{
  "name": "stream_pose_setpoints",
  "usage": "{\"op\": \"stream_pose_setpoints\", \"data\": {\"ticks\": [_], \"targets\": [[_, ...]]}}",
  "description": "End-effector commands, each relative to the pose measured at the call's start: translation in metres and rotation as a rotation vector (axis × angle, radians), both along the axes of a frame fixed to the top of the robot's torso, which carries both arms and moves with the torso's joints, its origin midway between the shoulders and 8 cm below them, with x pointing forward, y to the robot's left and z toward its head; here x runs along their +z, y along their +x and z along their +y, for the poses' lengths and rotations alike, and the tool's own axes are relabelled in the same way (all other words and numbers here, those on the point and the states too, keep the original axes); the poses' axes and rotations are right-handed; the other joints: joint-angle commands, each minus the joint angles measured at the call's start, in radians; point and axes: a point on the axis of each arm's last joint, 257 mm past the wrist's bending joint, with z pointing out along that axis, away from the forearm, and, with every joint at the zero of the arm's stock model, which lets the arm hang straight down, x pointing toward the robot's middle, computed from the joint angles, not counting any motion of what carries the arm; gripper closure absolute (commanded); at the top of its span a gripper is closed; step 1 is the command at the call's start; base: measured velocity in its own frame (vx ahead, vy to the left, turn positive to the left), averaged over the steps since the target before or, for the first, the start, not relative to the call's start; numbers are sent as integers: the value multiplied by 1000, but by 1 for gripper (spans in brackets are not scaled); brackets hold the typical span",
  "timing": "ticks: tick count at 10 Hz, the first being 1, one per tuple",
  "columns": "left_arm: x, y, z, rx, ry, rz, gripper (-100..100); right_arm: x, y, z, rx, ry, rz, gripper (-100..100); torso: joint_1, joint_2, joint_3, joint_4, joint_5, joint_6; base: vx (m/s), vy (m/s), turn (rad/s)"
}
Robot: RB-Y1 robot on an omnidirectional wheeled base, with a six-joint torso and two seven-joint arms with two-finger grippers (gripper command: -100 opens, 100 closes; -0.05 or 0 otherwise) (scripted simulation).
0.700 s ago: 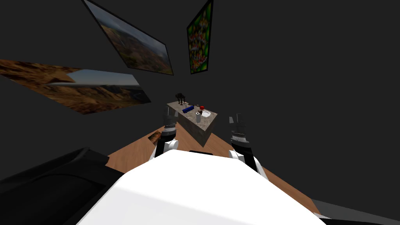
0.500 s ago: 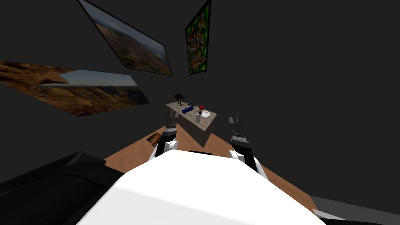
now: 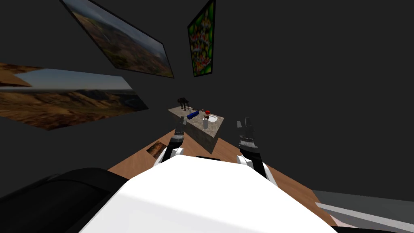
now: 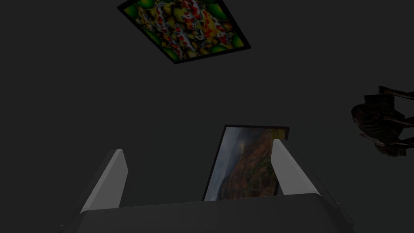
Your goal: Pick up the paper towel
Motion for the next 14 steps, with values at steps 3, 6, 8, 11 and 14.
{"op": "stream_pose_setpoints", "data": {"ticks": [3,6,8,11,14], "targets": [[-36,9,-11,18,148,61,-100,0,0,0,0,0,0,0,-1,0,0,0,0,0,45,105,-139],[-69,16,-23,16,276,106,-100,0,0,0,0,0,0,0,-1,0,0,0,0,0,37,102,-158],[-91,21,-31,7,364,132,-100,0,0,0,0,0,0,0,-2,0,0,0,0,0,24,101,-160],[-121,27,-46,-21,494,154,-100,0,0,0,0,0,0,0,-5,1,1,0,-1,-1,6,52,-90],[-134,29,-50,-32,538,167,-100,0,0,0,0,0,0,0,-10,3,2,1,-2,-1,-10,-10,-35]]}}
